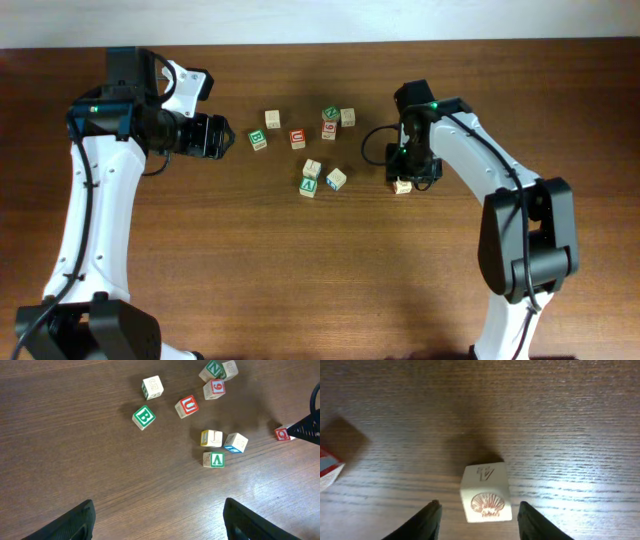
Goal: Rotate 5 blocks
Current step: 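Grasp the A block with right gripper and carry it toward the front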
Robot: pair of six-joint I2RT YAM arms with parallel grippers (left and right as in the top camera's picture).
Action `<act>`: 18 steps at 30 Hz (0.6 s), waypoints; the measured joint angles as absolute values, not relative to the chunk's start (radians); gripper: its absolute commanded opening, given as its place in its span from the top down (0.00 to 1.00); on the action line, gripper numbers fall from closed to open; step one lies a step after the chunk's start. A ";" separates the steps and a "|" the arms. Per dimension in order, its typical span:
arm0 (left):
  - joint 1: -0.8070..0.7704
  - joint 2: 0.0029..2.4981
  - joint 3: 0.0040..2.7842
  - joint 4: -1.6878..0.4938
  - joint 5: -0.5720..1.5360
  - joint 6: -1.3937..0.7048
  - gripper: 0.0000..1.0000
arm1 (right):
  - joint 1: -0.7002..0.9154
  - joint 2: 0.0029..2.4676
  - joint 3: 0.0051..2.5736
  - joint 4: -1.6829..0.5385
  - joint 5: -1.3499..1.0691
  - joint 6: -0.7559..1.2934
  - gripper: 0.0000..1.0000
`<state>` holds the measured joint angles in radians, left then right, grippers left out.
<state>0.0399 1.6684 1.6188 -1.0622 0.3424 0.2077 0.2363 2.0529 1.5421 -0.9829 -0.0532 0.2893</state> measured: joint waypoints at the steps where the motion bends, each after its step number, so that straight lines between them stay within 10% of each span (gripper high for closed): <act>1: 0.040 1.668 1.619 -1.062 0.340 0.207 0.19 | 0.236 2.058 1.542 -0.980 -0.049 0.291 0.60; 18: 0.040 1.668 1.619 -1.059 0.339 0.200 0.18 | 0.236 2.081 1.540 -0.966 -0.022 0.265 0.65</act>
